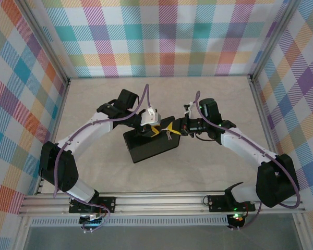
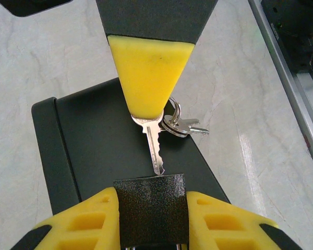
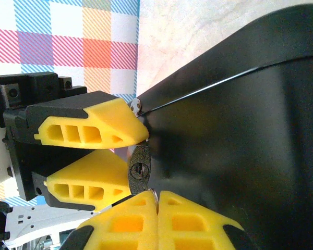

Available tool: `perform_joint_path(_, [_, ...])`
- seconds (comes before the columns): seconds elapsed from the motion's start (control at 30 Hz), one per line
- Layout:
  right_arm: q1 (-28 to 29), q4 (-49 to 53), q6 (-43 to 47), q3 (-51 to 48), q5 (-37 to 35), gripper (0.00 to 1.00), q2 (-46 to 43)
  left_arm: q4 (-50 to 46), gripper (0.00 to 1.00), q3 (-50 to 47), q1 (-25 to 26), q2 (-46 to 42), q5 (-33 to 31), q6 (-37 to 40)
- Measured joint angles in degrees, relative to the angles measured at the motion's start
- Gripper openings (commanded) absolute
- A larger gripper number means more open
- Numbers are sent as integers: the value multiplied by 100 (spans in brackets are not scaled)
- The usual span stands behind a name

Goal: Unlock the padlock with the key

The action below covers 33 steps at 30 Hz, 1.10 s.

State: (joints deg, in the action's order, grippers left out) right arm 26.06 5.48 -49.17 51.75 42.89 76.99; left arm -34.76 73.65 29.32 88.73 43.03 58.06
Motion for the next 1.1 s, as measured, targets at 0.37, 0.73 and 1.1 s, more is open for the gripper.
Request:
perform_joint_path(0.37, [-11,61,9,13,-17,4,-22,63,17,-68,0,-52,4,-7])
perform_joint_path(0.73, [-11,-57,-164,11,-20,4,-22,66,17,-68,0,-52,4,-22])
perform_joint_path(1.1, [-4,-179,-249,11,-15,4,-22,68,18,-72,0,-63,0,-26])
